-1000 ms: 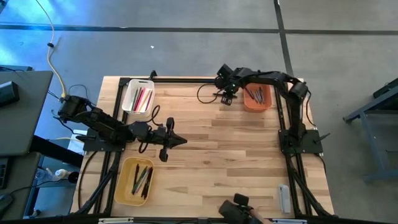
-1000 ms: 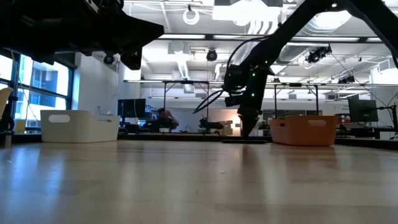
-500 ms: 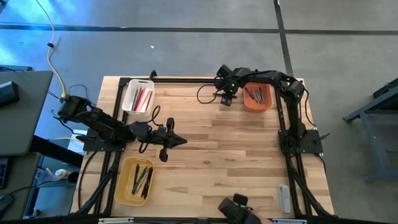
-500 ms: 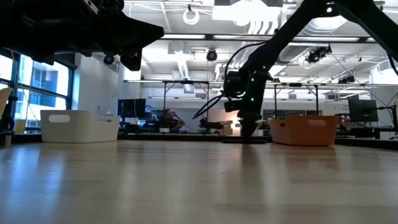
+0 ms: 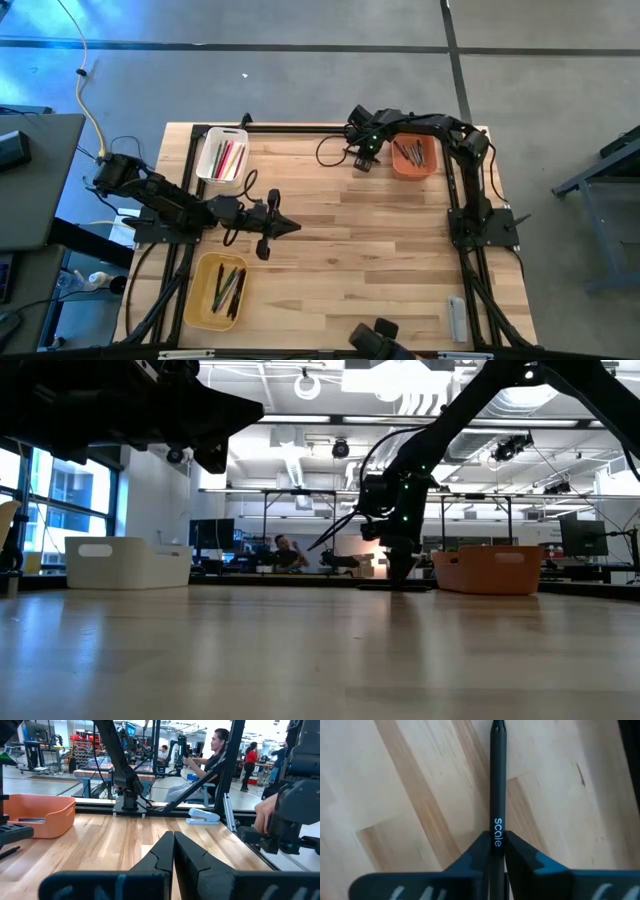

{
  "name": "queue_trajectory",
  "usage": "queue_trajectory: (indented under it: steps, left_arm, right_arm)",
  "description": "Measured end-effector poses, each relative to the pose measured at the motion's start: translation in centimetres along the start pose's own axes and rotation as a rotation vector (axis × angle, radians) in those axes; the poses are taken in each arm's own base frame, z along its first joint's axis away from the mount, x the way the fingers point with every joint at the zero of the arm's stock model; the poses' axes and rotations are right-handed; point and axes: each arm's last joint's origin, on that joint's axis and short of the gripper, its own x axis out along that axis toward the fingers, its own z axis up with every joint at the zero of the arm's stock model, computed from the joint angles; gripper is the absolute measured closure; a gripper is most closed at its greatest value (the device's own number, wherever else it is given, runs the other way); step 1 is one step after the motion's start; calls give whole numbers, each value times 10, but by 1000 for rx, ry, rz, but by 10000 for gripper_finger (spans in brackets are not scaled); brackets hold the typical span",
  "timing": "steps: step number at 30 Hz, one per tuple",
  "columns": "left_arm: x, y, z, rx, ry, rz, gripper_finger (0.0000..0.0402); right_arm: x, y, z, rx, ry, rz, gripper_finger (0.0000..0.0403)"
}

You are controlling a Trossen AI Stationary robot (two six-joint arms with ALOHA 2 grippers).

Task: Sort crayons/erasers/pens/pencils in bins
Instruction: Put the black pen into the yellow bin

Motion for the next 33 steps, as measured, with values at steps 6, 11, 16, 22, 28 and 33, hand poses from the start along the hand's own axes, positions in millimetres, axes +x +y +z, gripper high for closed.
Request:
queue_trajectory:
  steps: [6, 11, 16, 22, 28, 33]
  left_arm:
    - [0, 0, 2, -26, -18, 11, 401]
    - [0, 1, 2, -27, -20, 39, 401]
    - [-7, 2, -1, -21, -45, 71, 401]
    - [-31, 12, -6, -52, -145, 107, 402]
    - [-39, 21, -10, -78, -148, 127, 402]
    - [-39, 23, -10, -97, -147, 106, 402]
  right_arm:
    - [-1, 2, 0, 30, -3, 4, 374]
    - [-11, 9, 0, 47, -25, 50, 373]
    - [-31, 16, 6, 69, -101, 50, 373]
    - [-42, 44, 20, 38, -190, 44, 373]
    - [-45, 81, 38, 25, -313, 74, 373]
    - [-41, 115, 41, -17, -461, 118, 373]
